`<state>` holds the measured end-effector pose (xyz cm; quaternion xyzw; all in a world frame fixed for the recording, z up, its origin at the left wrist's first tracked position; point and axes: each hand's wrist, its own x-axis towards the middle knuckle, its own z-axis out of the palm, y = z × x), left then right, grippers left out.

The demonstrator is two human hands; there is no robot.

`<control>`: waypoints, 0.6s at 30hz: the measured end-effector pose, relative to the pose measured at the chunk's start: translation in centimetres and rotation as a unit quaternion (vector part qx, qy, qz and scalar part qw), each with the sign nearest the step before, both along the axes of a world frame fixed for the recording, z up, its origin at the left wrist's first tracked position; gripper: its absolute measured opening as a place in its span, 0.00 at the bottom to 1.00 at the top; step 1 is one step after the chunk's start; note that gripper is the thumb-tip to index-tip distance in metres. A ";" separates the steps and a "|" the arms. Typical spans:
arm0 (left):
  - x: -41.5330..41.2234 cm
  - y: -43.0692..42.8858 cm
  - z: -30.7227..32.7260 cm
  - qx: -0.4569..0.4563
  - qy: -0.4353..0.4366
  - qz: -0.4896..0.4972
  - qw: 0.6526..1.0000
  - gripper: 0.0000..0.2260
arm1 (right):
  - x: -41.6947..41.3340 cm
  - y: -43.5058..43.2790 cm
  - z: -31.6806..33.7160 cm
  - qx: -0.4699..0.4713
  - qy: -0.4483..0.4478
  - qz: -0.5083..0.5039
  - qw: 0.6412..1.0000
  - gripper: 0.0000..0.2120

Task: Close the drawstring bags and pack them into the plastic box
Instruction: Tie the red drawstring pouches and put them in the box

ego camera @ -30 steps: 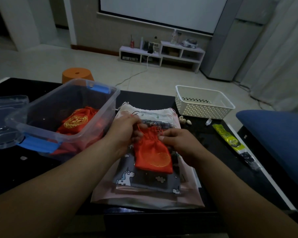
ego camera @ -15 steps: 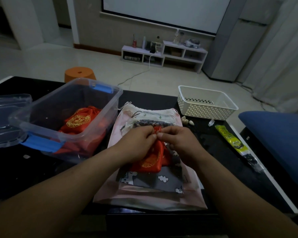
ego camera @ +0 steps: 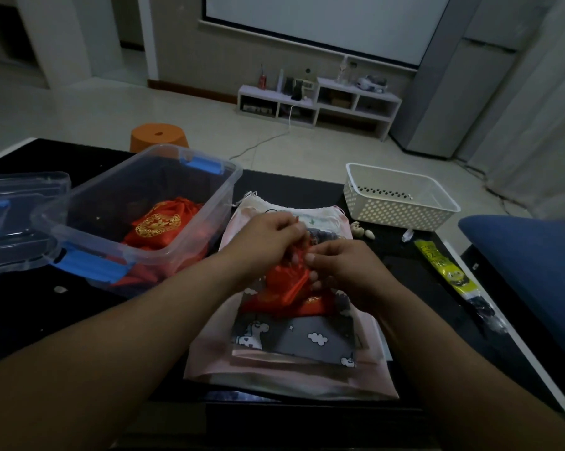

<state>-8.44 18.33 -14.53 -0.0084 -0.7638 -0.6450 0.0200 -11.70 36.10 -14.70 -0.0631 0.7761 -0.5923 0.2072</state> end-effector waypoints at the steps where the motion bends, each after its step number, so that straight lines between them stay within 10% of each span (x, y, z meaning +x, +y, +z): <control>1: -0.2 0.0 0.5 -0.003 0.014 0.000 1.000 0.12 | 0.1 0.1 0.1 0.028 0.018 0.010 0.999 0.05; 12: -1.1 0.9 1.5 -0.024 0.025 -0.053 0.998 0.12 | 0.6 -0.2 0.1 0.080 0.071 0.053 0.993 0.04; 18: -0.2 -0.2 -0.4 -0.272 0.047 -0.078 0.958 0.16 | 0.3 0.3 0.4 -0.005 0.007 0.011 1.000 0.08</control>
